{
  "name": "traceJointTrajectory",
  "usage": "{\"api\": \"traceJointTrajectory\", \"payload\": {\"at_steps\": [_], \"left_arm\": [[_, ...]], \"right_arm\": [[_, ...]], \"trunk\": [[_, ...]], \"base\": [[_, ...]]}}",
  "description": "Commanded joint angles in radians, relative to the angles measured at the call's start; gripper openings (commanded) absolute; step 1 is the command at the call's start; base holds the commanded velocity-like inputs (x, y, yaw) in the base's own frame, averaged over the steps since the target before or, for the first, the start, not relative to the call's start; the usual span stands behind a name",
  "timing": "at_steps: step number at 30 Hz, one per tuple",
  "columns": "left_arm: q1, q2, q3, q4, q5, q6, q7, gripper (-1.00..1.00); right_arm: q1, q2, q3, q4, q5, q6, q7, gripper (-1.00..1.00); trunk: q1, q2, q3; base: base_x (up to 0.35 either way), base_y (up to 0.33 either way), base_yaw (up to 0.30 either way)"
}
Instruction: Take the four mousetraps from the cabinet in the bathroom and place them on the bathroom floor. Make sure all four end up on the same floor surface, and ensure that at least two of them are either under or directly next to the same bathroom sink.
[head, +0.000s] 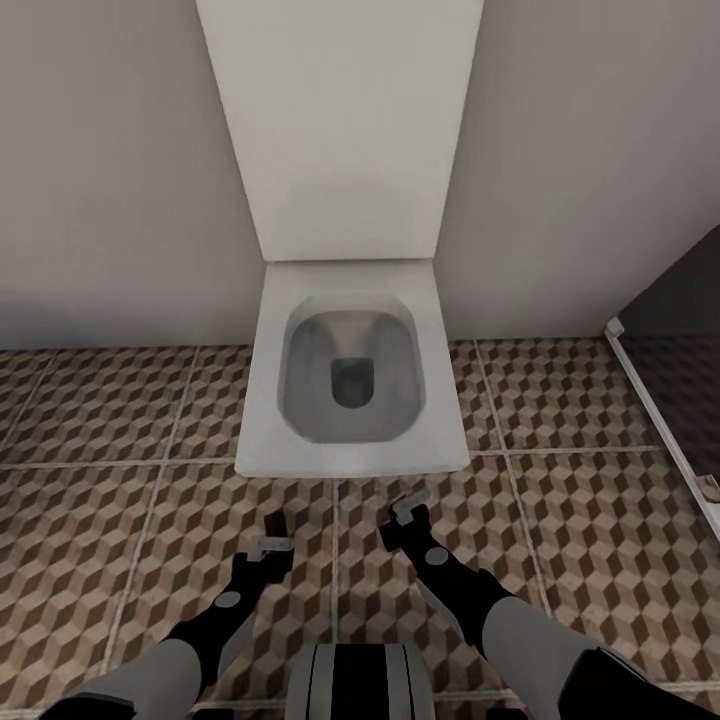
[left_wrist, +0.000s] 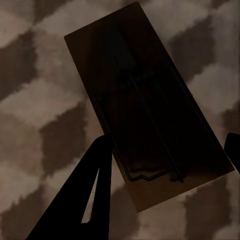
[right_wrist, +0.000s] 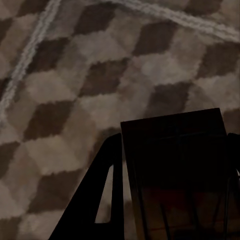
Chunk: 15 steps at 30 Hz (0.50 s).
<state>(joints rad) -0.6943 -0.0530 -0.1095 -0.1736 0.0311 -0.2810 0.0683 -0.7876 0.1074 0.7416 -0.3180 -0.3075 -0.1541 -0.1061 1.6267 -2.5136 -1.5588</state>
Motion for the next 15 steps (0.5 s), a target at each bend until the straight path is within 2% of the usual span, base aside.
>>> {"api": "traceJointTrajectory", "payload": {"at_steps": [1,15], "left_arm": [[-0.001,-0.001,-0.009,0.002,0.003,-0.004,0.008,-1.0],[-0.001,-0.007,-0.009,0.014,0.003,-0.006,0.008,-1.0]], "right_arm": [[-0.001,0.0,0.009,0.001,-0.012,-0.005,-0.005,-1.0],[-0.001,-0.002,0.008,0.003,-0.01,-0.038,-0.004,-1.0]], "trunk": [[0.0,0.0,0.0],[0.0,0.0,0.0]], "base": [[0.0,0.0,0.0],[0.0,0.0,0.0]]}}
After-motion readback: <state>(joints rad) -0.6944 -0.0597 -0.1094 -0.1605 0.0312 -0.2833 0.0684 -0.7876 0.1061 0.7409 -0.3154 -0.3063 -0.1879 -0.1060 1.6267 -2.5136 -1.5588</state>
